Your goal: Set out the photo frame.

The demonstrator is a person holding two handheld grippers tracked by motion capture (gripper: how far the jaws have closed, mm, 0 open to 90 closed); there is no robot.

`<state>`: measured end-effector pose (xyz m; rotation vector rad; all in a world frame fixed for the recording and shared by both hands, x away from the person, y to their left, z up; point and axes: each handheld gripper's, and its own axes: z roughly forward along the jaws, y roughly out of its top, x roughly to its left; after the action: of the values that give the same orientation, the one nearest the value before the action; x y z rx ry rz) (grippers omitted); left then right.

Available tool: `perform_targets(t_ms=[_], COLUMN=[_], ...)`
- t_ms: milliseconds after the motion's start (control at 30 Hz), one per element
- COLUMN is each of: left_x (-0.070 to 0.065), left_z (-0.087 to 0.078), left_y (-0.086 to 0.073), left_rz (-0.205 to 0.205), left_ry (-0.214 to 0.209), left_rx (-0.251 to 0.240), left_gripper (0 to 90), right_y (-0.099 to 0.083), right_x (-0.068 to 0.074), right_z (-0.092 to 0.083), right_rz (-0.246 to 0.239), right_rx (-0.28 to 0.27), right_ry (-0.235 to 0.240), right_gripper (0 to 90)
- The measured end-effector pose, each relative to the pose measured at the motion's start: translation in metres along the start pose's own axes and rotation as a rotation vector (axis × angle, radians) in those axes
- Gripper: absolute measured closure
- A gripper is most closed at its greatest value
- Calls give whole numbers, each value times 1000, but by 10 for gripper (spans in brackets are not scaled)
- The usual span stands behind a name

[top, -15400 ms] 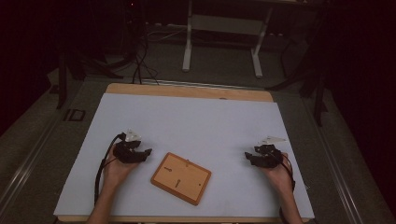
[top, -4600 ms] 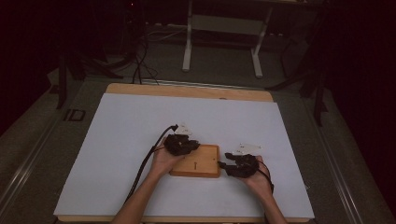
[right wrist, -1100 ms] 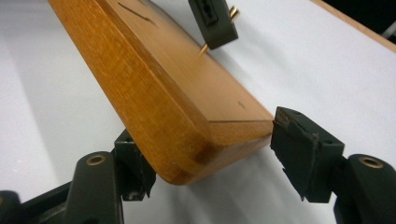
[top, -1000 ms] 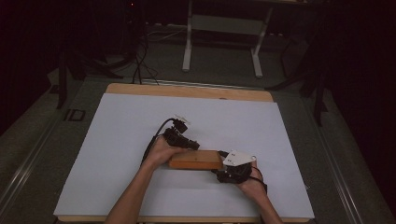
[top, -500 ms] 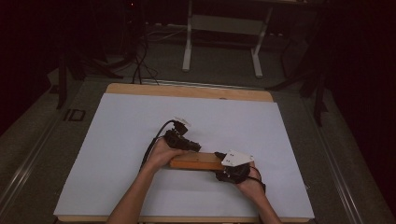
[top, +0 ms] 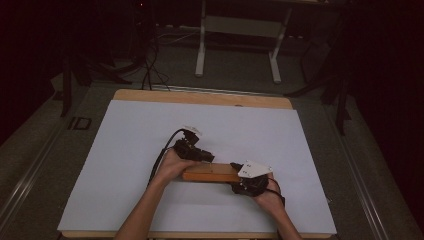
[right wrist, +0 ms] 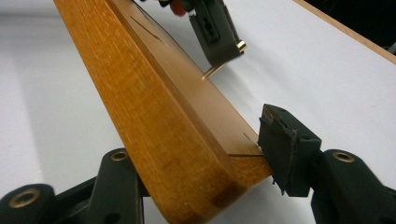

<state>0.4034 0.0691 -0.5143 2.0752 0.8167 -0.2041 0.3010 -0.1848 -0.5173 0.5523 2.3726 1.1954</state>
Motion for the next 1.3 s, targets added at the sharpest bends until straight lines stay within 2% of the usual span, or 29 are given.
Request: perform_targets(t_ms=[167, 333, 467, 600, 633, 667, 767, 900, 1100, 1133, 1300], left_x=[2, -1, -4, -6, -6, -7, -9, -13, -17, -18, -20], left_z=[-10, -20, -30, -40, -40, -45, -50, -54, -59, -61, -64], left_y=[-3, -8, -14, -22, -22, -26, -33, -40, -50, -53, -59], left_rz=[-4, 16, 39, 55, 55, 66, 72, 92, 116, 130, 150], left_ry=[28, 56, 95, 157, 157, 179, 196, 219, 236, 239, 253], left_rx=[-30, -62, -95, -129, -129, -156, -184, -176, -195, -201, -195], left_gripper=[642, 605, 593, 590, 590, 590, 590, 587, 580, 579, 573], right_y=[0, 0, 0, 0, 0, 0, 0, 1, 1, 1, 1], right_x=[-1, -1, -1, -1, -1, -1, -1, -2, -2, -2, -2], right_z=[0, 0, 0, 0, 0, 0, 0, 0, 0, 0, -1], right_rz=[2, 3, 6, 7, 7, 8, 10, 13, 14, 14, 13], right_rx=[0, 0, 1, 1, 1, 1, 2, 4, 6, 6, 9], right_ry=[2, 2, 2, 2, 2, 2, 3, 3, 4, 4, 4], right_gripper=[459, 457, 456, 455, 455, 455, 455, 455, 455, 455, 456])
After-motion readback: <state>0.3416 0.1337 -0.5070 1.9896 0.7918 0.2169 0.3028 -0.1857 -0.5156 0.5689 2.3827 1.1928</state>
